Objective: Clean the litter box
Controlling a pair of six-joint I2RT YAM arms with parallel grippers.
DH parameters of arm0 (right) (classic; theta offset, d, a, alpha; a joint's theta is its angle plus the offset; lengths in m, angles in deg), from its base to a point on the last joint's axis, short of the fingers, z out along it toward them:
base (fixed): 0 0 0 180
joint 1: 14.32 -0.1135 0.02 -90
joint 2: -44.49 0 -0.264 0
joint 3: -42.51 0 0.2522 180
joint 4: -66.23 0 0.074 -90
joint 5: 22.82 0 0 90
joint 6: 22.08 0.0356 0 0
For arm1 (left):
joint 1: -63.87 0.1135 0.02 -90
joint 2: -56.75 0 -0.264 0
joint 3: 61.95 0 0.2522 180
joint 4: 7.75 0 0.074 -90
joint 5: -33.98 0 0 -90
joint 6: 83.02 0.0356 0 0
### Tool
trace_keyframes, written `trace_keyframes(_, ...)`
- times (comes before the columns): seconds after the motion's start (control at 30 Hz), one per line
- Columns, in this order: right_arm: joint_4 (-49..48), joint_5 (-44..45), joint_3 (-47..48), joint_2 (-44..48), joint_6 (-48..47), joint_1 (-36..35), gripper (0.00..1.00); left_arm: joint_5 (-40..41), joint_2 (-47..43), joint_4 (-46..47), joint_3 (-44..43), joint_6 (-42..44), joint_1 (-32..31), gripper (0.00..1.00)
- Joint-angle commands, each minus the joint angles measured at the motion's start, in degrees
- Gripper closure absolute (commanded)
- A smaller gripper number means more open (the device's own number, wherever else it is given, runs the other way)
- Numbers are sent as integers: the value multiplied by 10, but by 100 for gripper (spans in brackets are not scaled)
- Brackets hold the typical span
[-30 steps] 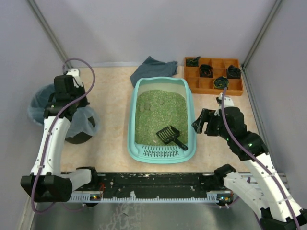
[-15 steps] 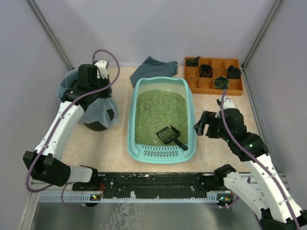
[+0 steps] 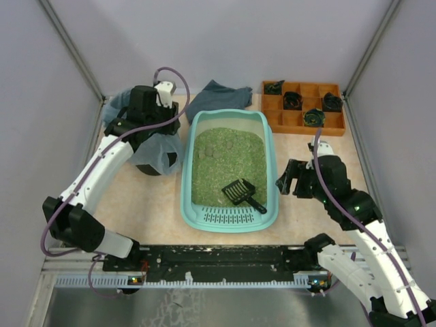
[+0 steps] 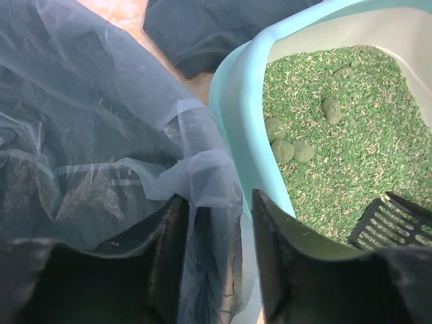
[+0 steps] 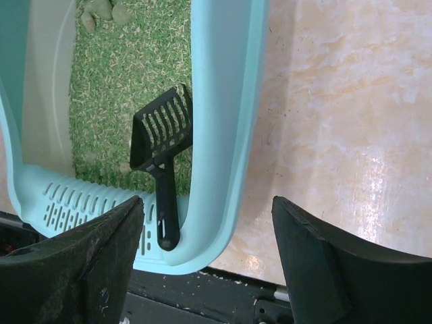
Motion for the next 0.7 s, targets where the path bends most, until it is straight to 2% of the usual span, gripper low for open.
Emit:
trace_keyframes(0.0,-1,10,20,5,-6,-3,24,17,-27,21,-5,7,-4,43)
trace_keyframes(0.2,-1,9,15,12,4,-3,24,68,-101,21,12,21,-4,14)
trace_keyframes(0.3,-2,15,8,19,11,-3,24,64,-155,21,25,24,-4,1)
trace_keyframes(0.47,-5,33,-8,33,37,-3,23,-11,-235,37,46,10,-3,0)
trace_keyframes(0.53,-7,35,-14,38,47,-3,23,-47,-251,42,46,-26,-3,0)
trace_keyframes(0.67,-4,49,-24,40,85,-3,23,-171,-257,53,58,-98,-16,0)
